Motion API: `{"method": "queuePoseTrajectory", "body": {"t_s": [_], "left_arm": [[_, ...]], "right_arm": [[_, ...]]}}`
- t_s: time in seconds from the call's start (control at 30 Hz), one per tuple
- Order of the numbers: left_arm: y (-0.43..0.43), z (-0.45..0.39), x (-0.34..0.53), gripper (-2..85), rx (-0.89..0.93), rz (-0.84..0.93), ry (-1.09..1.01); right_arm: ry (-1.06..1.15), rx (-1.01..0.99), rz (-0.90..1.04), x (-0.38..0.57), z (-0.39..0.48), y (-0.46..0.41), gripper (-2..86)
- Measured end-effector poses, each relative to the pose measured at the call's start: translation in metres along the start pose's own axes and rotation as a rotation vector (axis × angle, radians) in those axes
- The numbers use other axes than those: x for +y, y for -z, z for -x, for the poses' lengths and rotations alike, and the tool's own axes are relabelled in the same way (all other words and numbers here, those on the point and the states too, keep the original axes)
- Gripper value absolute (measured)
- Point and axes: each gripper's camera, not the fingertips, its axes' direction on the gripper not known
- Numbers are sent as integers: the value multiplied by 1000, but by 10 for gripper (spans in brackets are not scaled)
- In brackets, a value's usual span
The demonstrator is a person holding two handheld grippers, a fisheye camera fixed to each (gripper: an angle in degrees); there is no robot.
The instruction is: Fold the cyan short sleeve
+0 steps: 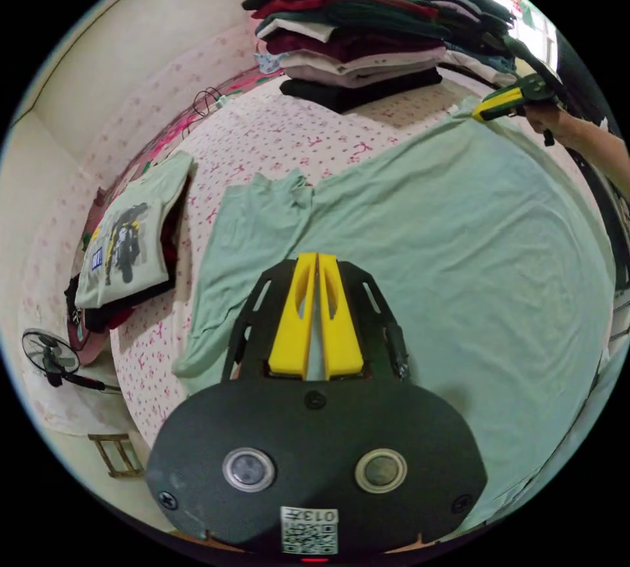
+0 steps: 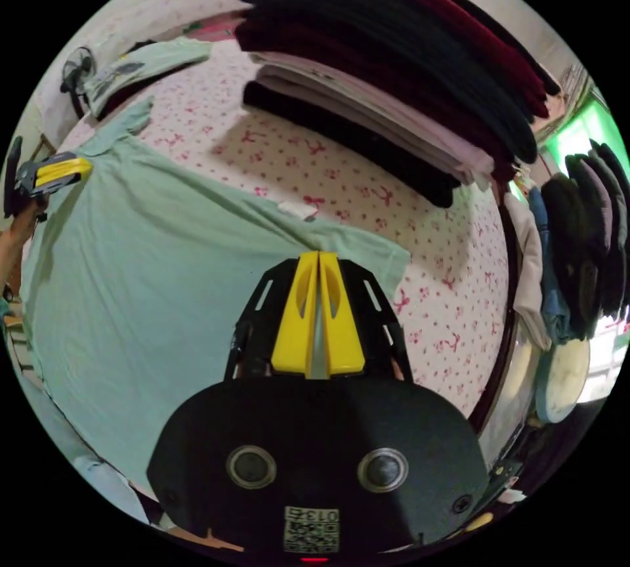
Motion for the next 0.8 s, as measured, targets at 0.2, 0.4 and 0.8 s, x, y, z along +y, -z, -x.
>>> {"method": "queuePoseTrajectory", "body": {"t_s": [0.2, 0.4, 0.8], "left_arm": [[2, -10, -26, -3, 0, -5, -33], [-18, -4, -48, -3, 4, 10, 9], [77, 11, 77, -3, -72, 58, 191]], "right_arm": [[12, -54, -108, 12, -6, 33, -1], [99, 86, -35, 14, -1, 16, -1], [33, -206, -85, 139, 17, 106, -1]]}}
